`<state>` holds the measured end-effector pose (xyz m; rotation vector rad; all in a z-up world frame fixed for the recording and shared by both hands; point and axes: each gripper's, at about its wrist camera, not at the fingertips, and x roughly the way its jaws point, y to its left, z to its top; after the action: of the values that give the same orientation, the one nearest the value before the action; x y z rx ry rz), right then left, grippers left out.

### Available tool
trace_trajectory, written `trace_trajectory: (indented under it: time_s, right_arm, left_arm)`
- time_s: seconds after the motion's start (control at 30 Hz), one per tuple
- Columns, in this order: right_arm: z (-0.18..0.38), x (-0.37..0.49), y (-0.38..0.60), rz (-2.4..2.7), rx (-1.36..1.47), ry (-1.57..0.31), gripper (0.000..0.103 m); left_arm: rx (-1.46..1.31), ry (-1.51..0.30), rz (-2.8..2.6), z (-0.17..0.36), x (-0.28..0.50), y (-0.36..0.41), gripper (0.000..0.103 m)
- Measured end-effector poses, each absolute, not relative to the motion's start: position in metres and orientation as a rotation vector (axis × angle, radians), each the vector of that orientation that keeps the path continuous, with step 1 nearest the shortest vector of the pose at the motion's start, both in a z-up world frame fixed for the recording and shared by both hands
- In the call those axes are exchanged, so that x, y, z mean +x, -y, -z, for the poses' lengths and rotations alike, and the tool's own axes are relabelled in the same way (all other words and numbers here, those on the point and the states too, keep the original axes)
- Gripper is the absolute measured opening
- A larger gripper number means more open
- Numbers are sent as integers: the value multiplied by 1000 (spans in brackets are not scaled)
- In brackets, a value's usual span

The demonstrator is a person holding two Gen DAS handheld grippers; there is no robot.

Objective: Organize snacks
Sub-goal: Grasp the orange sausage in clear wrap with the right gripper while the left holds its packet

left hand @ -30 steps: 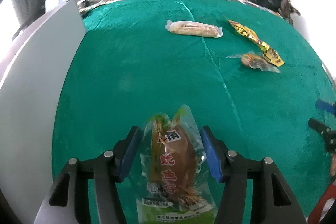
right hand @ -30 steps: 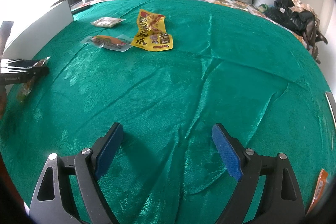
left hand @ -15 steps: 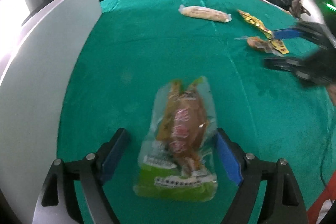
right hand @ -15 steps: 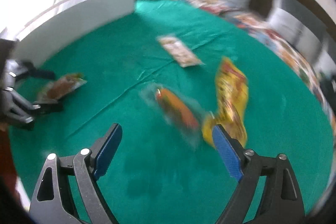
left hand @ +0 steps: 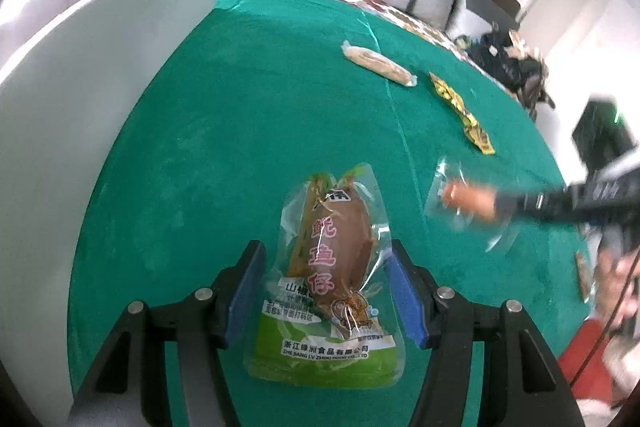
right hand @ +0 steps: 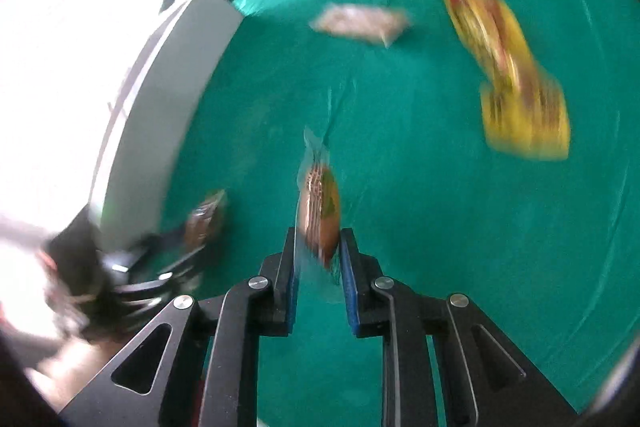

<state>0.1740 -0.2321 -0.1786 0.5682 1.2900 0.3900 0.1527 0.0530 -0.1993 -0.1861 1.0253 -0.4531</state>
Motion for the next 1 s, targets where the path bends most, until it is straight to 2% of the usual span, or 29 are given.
trace_trajectory:
  time_s: [0.07, 0.1, 0.13, 0.23, 0.27, 0.3, 0.4, 0.5, 0.57, 0.6, 0.7, 0.73, 0.87, 0.9, 1.0]
  right_arm:
    - [192, 158, 239, -318, 620, -1326, 21]
    - [192, 152, 242, -272, 597, -1316, 30]
    - [191, 152, 242, -241, 551, -1323, 35]
    - [176, 149, 229, -195, 327, -1316, 64]
    - [169, 150, 221, -193, 254, -1300, 68]
    - [162, 150, 212, -197, 171, -1280, 71]
    - [149, 154, 174, -240, -65, -1220, 73]
    - [165, 163, 135, -280, -230, -1228, 73]
    - [180, 166, 129, -257, -243, -1275, 67]
    - [176, 166, 133, -230, -191, -1249, 53]
    - [169, 163, 147, -188, -64, -1268, 43]
    - [165, 161, 152, -186, -28, -1273, 32]
    - [137, 152, 166, -226, 188, -1235, 20]
    - [125, 152, 162, -262, 246, -1214, 8]
    - [96, 155, 141, -366, 347, -1148, 8]
  left_arm:
    - [-204, -1035, 443, 201, 149, -58, 60]
    - [-204, -1036, 441, 202, 146, -60, 60]
    - [-197, -1033, 441, 201, 142, -61, 60]
    - [-160, -1020, 444, 200, 136, -59, 60]
    - [-148, -1015, 447, 199, 133, -57, 60]
    - [-140, -1011, 453, 199, 131, -56, 60]
    - [-134, -1012, 463, 201, 130, -54, 60]
    - [-135, -1012, 470, 199, 125, -54, 60]
    - [-134, -1001, 480, 194, 120, -55, 60]
    - [-131, -992, 486, 190, 115, -57, 60]
    - [-140, -992, 500, 185, 106, -64, 60]
    - [-151, -993, 504, 183, 104, -67, 60]
    - [-262, -955, 520, 158, 100, -88, 60]
    - [-289, -933, 515, 147, 100, -96, 60]
    - [-352, -861, 467, 115, 104, -129, 60]
